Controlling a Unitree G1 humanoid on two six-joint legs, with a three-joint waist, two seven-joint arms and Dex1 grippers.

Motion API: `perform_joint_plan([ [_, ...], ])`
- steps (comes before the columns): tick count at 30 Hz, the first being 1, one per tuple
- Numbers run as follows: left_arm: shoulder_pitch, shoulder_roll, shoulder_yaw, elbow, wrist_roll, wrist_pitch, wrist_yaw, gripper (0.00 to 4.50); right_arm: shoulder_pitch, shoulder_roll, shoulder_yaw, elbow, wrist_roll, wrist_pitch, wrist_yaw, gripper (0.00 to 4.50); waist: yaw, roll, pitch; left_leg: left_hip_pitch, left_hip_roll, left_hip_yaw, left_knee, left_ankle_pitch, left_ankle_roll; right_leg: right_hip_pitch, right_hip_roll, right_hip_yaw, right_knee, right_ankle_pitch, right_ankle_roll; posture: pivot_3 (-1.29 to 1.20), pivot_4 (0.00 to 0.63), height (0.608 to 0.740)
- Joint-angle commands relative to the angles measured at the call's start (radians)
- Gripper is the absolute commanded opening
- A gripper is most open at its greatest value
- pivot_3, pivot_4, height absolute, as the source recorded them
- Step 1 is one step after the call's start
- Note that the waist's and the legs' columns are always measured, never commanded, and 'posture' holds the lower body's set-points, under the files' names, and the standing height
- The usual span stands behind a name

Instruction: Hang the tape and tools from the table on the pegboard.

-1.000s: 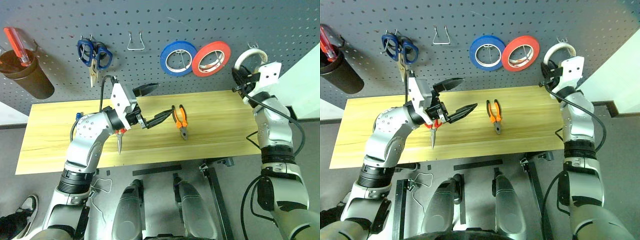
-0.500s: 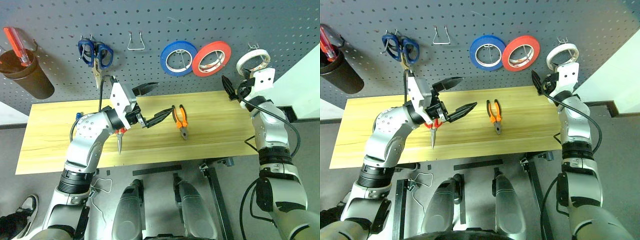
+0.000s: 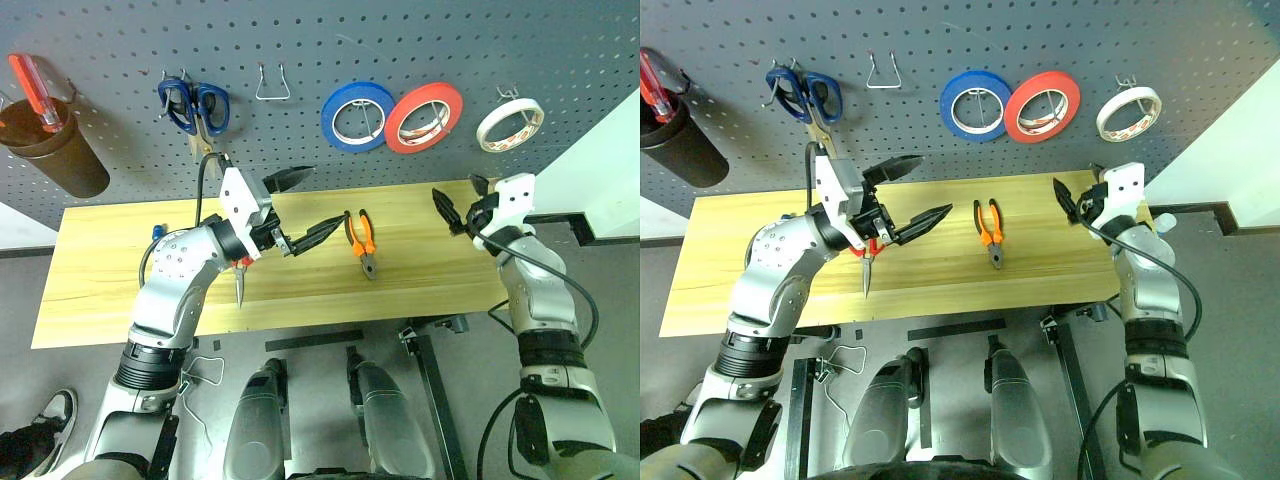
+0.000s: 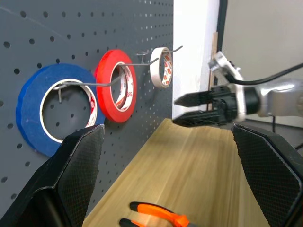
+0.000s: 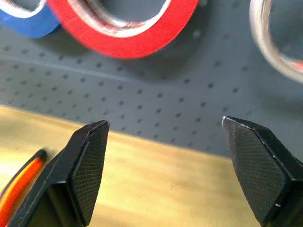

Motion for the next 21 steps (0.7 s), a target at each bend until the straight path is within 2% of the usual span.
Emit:
perform_joint_plan([
  [1, 0.02, 0.006, 0.002, -0.045, 0.007, -0.02, 0.003, 4.5, 0.108, -0.007, 0.021, -0.222, 0.033, 0.154, -0.015, 3.99, 0.0, 0.0, 0.0, 0.0, 0.0, 0.0, 0.0, 0.0, 0.0, 0.0, 0.0, 0.0, 0.0, 0.0, 0.0, 0.07, 0.335, 0.721],
  [5, 0.065, 0.043, -0.028, -0.019, 0.073, -0.011, 0.003, 4.5, 0.222, -0.011, 0.128, -0.485, -0.057, 0.395, -0.12, 3.99, -0.006, 0.0, 0.0, 0.001, 0.0, 0.0, 0.0, 0.0, 0.0, 0.0, 0.0, 0.0, 0.0, 0.0, 0.0, 0.06, 0.339, 0.721],
  [10, 0.135, 0.065, -0.026, -0.054, 0.072, 0.012, -0.006, 4.5, 0.216, 0.068, 0.234, -0.673, -0.112, 0.634, -0.253, 3.99, -0.009, 0.0, 0.0, 0.001, 0.0, 0.0, 0.0, 0.001, -0.002, -0.001, 0.001, 0.001, 0.002, 0.0, 0.0, 0.05, 0.348, 0.721],
  [15, 0.168, 0.086, -0.023, -0.071, 0.079, 0.03, 0.0, 4.5, 0.164, 0.141, 0.29, -0.674, -0.127, 0.691, -0.294, 3.99, -0.001, 0.0, 0.0, 0.0, 0.0, 0.0, 0.0, 0.001, -0.002, -0.001, 0.0, 0.001, 0.001, 0.0, 0.0, 0.05, 0.359, 0.721],
  [21, 0.214, 0.09, -0.011, -0.165, 0.046, 0.159, 0.052, 4.5, 0.082, 0.205, 0.314, -0.523, -0.164, 0.685, -0.337, 3.99, -0.004, 0.0, 0.0, -0.001, 0.0, 0.0, -0.001, 0.001, -0.002, -0.002, 0.0, 0.0, -0.001, 0.0, 0.0, 0.05, 0.386, 0.721],
])
